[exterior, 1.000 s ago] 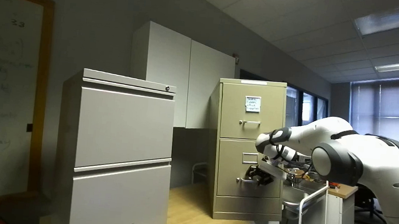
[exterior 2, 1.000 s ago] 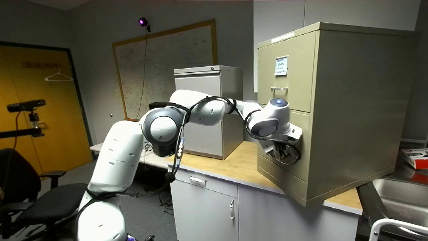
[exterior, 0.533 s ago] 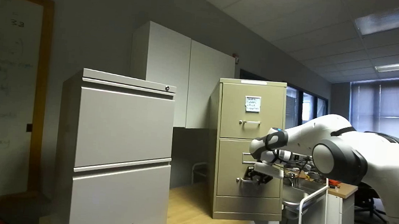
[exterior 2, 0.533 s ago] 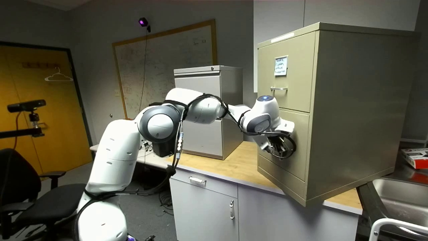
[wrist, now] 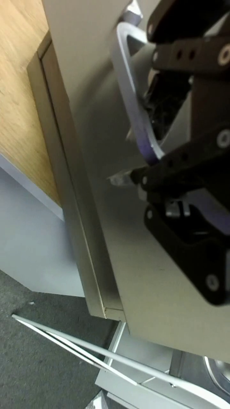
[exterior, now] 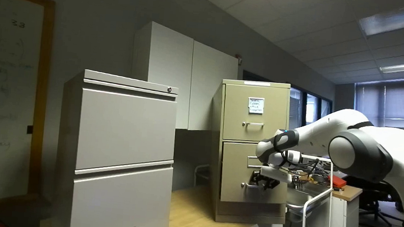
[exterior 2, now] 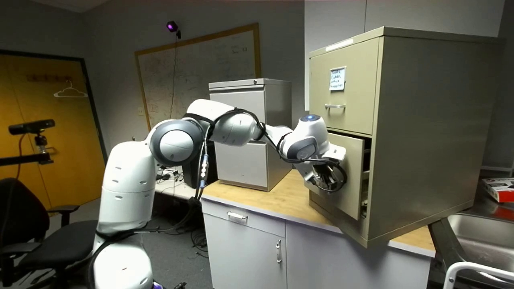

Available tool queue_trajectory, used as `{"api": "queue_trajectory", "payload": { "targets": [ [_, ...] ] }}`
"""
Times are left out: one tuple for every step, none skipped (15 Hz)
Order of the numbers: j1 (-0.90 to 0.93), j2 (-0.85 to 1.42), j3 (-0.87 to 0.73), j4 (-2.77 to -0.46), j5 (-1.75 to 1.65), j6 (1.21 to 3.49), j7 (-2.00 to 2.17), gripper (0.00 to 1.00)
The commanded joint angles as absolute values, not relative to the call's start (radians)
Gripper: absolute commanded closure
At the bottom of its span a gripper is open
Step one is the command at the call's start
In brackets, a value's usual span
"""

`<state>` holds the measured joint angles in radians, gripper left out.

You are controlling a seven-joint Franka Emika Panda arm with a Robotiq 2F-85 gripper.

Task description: Open the bottom drawer of the file cabinet

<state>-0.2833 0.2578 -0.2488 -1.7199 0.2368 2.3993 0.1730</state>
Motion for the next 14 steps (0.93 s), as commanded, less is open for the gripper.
{"api": "queue_trajectory", "payload": {
  "targets": [
    [-0.271,0.122,-0.229,-1.880,0.189,2.364,0.067,0.93],
    [-0.268,0.106,-0.226,-1.927,0.195,2.386,0.059,0.93],
    [-0.266,0.085,-0.221,-1.979,0.206,2.412,0.049,0.93],
    [-0.265,0.075,-0.217,-2.008,0.218,2.431,0.043,0.93],
    [-0.264,0.060,-0.215,-2.041,0.224,2.452,0.041,0.93],
    [-0.263,0.043,-0.214,-2.072,0.229,2.464,0.042,0.93],
    [-0.263,0.024,-0.214,-2.104,0.235,2.477,0.040,0.93],
    [-0.261,0.004,-0.214,-2.136,0.241,2.490,0.039,0.93],
    [-0.261,-0.018,-0.216,-2.168,0.247,2.500,0.036,0.93],
    [-0.259,-0.039,-0.218,-2.200,0.254,2.513,0.032,0.93],
    [-0.256,-0.062,-0.221,-2.232,0.261,2.524,0.029,0.93],
    [-0.253,-0.086,-0.224,-2.264,0.272,2.534,0.025,0.93],
    [-0.249,-0.107,-0.227,-2.292,0.280,2.547,0.022,0.93],
    [-0.245,-0.130,-0.230,-2.323,0.292,2.558,0.016,0.93]
  ]
}}
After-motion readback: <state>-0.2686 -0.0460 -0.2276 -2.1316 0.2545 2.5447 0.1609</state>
